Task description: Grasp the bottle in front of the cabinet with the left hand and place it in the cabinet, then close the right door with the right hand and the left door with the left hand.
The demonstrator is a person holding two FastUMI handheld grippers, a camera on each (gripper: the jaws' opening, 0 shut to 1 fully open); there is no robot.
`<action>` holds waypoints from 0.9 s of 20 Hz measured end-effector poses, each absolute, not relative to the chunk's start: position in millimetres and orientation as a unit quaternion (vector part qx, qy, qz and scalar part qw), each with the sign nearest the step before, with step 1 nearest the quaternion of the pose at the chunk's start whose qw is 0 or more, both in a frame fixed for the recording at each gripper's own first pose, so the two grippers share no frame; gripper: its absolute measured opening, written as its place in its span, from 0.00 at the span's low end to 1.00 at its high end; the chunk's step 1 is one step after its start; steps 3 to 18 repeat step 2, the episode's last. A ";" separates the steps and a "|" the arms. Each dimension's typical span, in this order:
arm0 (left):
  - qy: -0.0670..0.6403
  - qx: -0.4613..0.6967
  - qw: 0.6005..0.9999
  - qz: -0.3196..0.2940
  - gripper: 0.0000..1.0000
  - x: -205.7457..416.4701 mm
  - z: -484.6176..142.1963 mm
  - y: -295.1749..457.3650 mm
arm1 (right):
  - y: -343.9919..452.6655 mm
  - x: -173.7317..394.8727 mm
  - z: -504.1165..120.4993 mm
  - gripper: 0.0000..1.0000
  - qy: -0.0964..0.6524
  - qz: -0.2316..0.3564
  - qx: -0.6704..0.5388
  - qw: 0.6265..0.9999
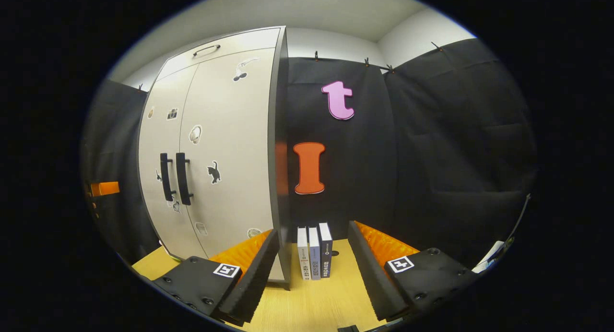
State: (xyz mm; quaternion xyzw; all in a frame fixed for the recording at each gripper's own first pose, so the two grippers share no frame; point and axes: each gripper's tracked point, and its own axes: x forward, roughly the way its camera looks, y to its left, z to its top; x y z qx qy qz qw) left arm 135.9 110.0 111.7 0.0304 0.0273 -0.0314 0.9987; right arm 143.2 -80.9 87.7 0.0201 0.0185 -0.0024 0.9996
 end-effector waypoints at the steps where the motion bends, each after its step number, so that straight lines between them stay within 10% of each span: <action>1: 0.024 0.029 0.999 -0.035 0.94 129.2 117.9 109.9 | -80.6 140.3 93.5 0.95 0.015 -0.003 0.018 1.000; 18: 0.018 0.030 0.999 -0.036 0.94 122.7 125.2 110.9 | -81.0 136.5 98.5 0.95 0.013 -0.003 0.015 1.000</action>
